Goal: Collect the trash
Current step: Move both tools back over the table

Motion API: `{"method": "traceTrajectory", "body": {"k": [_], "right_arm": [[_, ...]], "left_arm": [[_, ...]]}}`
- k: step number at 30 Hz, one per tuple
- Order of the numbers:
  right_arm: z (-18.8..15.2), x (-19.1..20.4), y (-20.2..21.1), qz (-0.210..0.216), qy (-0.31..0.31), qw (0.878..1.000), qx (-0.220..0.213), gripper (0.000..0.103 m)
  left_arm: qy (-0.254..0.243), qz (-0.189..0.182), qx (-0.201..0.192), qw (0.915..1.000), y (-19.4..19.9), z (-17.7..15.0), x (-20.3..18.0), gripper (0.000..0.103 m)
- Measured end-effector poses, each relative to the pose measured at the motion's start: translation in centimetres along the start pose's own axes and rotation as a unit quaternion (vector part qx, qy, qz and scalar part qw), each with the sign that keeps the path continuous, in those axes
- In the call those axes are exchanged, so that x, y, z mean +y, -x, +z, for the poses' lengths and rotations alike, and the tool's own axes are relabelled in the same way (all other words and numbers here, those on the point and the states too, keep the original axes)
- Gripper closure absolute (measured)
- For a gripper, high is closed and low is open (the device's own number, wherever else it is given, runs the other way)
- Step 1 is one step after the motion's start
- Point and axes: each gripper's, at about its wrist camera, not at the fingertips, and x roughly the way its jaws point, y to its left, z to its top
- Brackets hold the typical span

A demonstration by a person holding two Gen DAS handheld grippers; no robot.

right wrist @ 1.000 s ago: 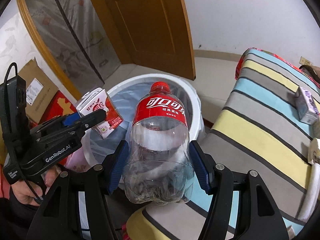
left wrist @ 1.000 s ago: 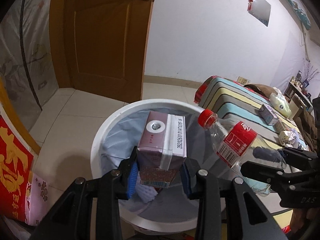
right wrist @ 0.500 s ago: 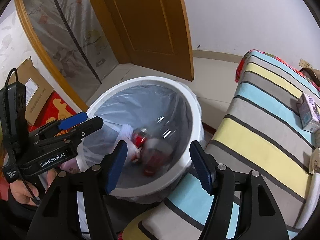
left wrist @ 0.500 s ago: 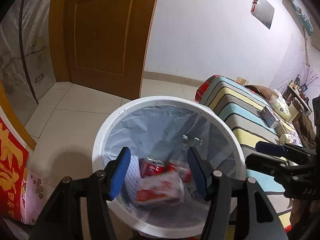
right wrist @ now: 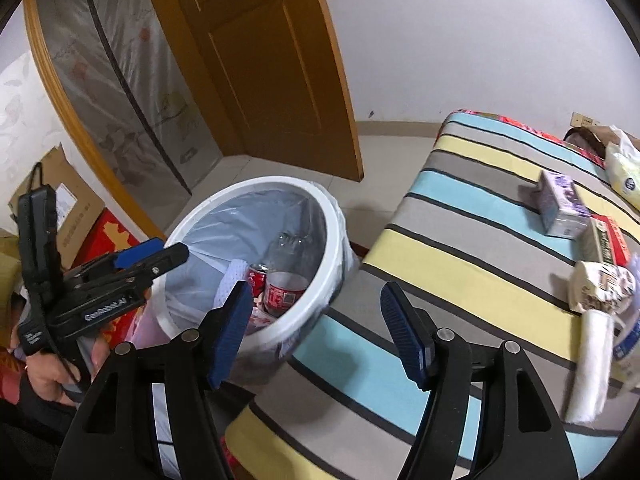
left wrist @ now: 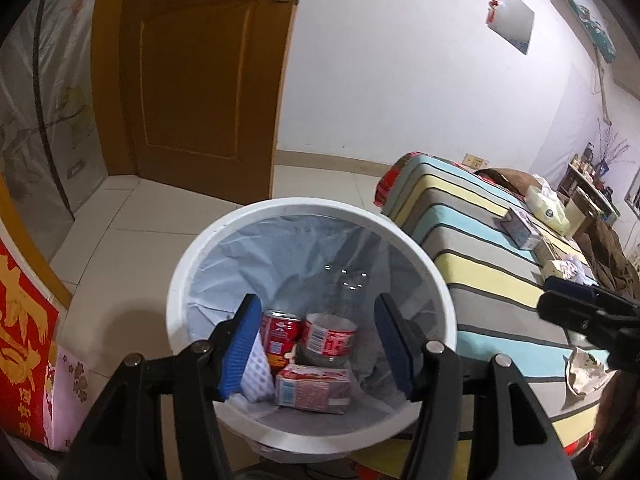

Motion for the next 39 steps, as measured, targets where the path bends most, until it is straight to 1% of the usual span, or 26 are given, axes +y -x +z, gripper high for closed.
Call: {"method": "traceTrajectory", "body": {"k": [6, 12, 20, 25, 32, 34, 35, 37, 39], "right_arm": [[-0.7, -1.1, 1.9, -0.032, -0.004, 0.999, -0.011, 0.035], [-1.5, -2.3, 4.3, -0.048, -0.017, 0.998, -0.035, 0.035], [-3.4, -4.9, 6.8, -0.070, -0.054, 0.995, -0.050, 0.035], [-4.7, -6.9, 8.4, -0.084, -0.079, 0.991, -0.062, 0.035], [-6.1, -8.3, 10.4, -0.094, -0.093, 0.988, -0.078, 0.036], [-6.6, -8.7, 10.6, -0.095, -0.097, 0.988, -0.079, 0.038], [-7.0, -8.9, 10.6, -0.102, -0.095, 0.987, -0.078, 0.039], [-7.7, -9.5, 10.5, -0.105, -0.097, 0.987, -0.071, 0.042], [-8.7, -10.3, 10.4, -0.107, -0.109, 0.986, -0.067, 0.046]], "left_arm": [[-0.021, -0.013, -0.009, 0.9996, 1.0, -0.1, -2.7, 0.043], [-0.041, -0.034, -0.015, 0.9985, 1.7, -0.2, -6.0, 0.045], [-0.066, -0.054, -0.010, 0.9963, 1.8, -1.0, -10.3, 0.045], [-0.077, -0.066, -0.004, 0.9949, 1.9, -1.5, -12.3, 0.045], [-0.100, -0.095, -0.001, 0.9905, 2.1, -2.1, -15.7, 0.045], [-0.105, -0.106, 0.000, 0.9888, 2.2, -2.3, -16.5, 0.045], [-0.109, -0.109, -0.001, 0.9880, 2.2, -2.4, -16.9, 0.045], [-0.111, -0.117, 0.002, 0.9869, 2.1, -2.6, -17.6, 0.045], [-0.112, -0.129, 0.003, 0.9853, 2.1, -2.7, -18.2, 0.045]]}}
